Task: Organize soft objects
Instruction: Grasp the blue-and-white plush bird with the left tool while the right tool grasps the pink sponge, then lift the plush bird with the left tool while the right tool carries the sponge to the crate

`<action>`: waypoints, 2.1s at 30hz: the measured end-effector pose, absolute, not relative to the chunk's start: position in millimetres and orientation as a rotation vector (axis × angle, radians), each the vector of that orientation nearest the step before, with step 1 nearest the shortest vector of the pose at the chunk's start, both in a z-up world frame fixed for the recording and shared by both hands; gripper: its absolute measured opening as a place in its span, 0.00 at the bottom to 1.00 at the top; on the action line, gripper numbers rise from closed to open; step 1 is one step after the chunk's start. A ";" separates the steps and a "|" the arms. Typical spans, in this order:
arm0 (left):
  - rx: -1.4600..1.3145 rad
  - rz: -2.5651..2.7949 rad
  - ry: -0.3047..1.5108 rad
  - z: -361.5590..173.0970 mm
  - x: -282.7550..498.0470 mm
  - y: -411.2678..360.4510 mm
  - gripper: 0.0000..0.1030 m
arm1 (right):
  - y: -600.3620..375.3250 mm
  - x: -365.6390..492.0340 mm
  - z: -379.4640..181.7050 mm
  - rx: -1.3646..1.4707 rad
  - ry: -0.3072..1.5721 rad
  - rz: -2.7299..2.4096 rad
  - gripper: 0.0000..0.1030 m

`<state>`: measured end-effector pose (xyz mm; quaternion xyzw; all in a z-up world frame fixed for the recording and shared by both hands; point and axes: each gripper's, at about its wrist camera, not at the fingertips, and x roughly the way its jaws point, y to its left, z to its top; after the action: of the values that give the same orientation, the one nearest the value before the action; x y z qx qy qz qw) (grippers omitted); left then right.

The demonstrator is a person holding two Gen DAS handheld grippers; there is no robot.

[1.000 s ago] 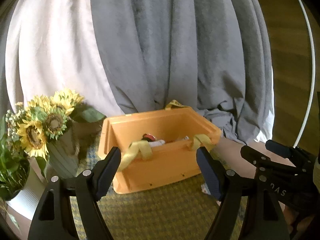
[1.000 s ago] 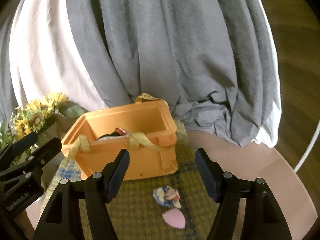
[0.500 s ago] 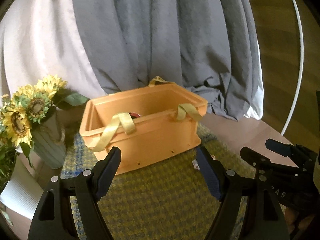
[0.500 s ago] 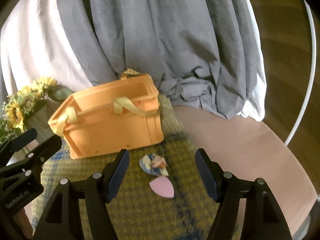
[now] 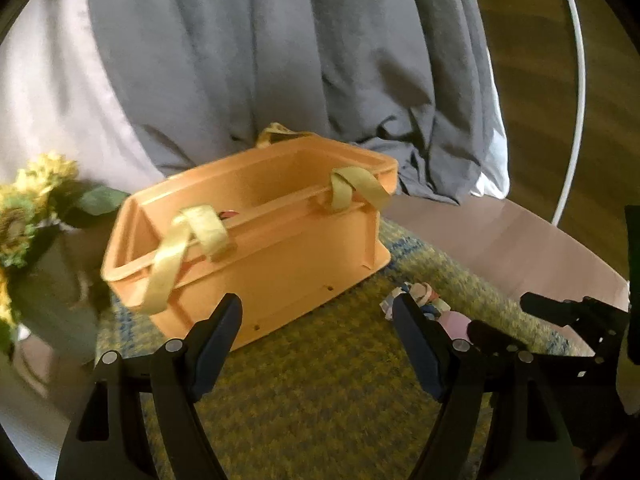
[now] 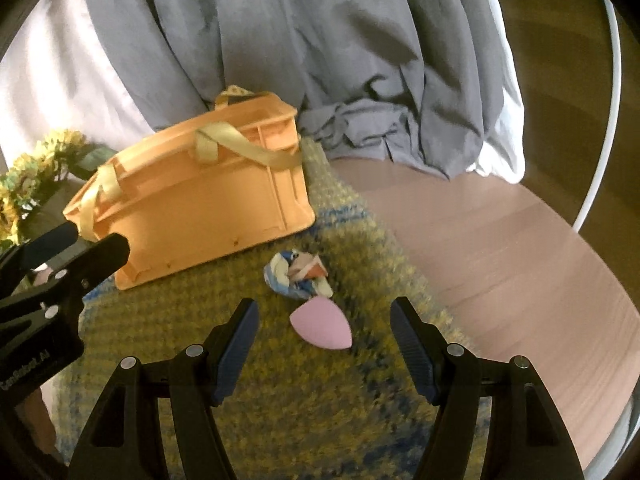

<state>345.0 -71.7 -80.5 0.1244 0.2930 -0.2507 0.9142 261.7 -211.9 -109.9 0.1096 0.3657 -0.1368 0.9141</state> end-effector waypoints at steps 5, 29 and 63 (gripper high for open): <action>0.281 -0.602 0.621 -95.2 361.6 -79.2 0.75 | -207.2 271.7 -127.0 0.249 0.774 -0.307 0.67; 0.286 -0.885 0.822 -158.1 411.6 -147.3 0.63 | -203.9 299.8 -165.4 0.235 0.822 -0.333 0.65; 0.255 -0.682 0.703 -125.0 375.6 -110.1 0.38 | -213.2 275.1 -145.2 0.230 0.768 -0.356 0.45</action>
<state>375.6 -110.1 -125.0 0.1223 0.3367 -0.3268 0.8746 275.1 -213.2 -145.2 0.1115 0.3719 -0.1722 0.9053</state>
